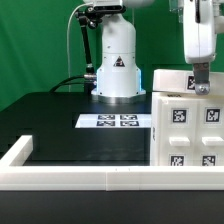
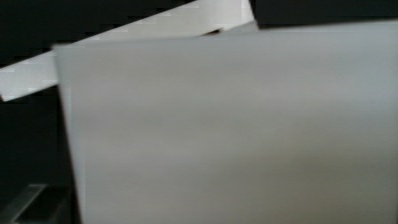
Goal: Assemble cabinet
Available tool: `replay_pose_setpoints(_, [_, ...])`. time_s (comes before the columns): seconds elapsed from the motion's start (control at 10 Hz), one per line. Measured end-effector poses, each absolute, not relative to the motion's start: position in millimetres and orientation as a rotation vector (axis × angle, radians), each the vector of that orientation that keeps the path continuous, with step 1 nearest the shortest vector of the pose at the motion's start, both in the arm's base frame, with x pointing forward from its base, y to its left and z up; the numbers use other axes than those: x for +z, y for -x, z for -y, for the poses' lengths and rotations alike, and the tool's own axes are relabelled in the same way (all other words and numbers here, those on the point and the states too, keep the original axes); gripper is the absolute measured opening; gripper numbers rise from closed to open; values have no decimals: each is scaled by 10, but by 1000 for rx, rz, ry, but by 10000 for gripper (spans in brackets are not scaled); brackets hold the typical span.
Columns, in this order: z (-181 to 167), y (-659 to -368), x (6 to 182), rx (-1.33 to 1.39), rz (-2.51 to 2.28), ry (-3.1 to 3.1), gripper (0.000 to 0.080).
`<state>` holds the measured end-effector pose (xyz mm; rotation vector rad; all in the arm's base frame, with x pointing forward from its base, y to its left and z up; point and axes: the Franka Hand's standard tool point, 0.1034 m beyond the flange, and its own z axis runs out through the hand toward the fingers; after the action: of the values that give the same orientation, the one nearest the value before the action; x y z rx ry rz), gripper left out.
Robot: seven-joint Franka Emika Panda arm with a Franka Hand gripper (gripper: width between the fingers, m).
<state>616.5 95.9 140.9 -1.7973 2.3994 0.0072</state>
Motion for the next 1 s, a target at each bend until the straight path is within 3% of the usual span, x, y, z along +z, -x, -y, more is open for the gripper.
replay_pose_setpoints(0.1, [-979,-6168,1432,9,-2386,1805,788])
replay_pose_setpoints(0.5, [-1068,-6208,1769,21,-2323,1752,796])
replay_pose_setpoints(1.0, [-1101,-6193,1800,14,-2093,2046,796])
